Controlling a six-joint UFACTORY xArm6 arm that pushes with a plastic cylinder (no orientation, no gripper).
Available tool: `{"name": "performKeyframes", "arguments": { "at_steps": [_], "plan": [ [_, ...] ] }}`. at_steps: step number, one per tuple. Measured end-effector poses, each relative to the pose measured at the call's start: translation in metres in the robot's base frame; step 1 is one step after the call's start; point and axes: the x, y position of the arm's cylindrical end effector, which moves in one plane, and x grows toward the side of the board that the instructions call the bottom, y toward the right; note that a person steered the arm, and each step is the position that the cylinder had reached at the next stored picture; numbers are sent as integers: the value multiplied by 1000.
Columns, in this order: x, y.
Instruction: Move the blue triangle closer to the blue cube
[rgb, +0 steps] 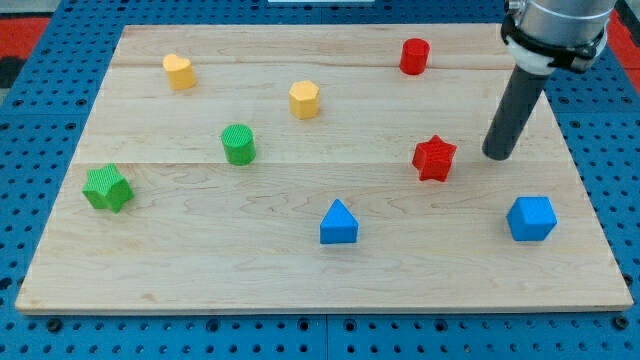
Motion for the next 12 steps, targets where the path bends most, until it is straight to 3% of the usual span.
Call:
{"name": "performKeyframes", "arguments": {
  "at_steps": [4,6,8,11,12],
  "plan": [
    [117,-112],
    [131,-217],
    [131,-218],
    [96,-219],
    [103,-178]
  ]
}}
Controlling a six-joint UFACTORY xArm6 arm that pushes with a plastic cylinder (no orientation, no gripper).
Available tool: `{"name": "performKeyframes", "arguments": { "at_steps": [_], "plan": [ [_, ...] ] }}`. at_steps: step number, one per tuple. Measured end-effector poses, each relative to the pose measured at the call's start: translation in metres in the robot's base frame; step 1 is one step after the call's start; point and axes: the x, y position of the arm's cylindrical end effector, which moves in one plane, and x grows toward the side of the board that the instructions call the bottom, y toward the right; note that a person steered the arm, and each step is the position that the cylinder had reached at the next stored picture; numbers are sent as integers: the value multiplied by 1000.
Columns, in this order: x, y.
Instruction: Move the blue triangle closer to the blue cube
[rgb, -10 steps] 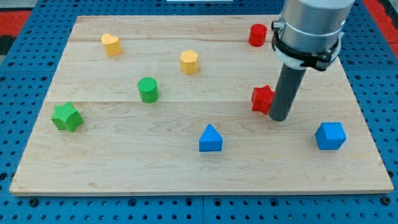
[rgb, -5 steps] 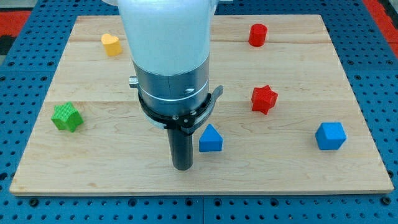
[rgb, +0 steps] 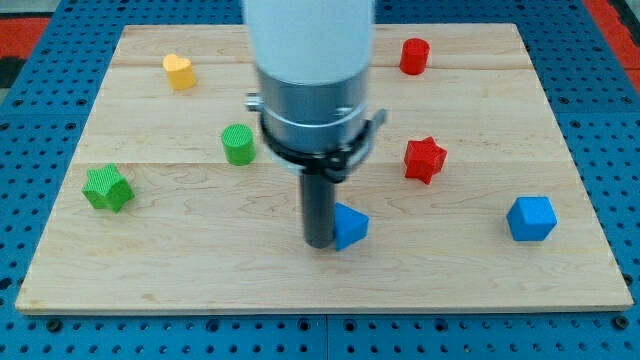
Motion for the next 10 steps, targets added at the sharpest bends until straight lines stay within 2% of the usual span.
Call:
{"name": "performKeyframes", "arguments": {
  "at_steps": [1,3,5,6,8,10],
  "plan": [
    [-4,44],
    [-5,91],
    [-6,57],
    [-12,59],
    [-28,74],
    [-28,122]
  ]
}}
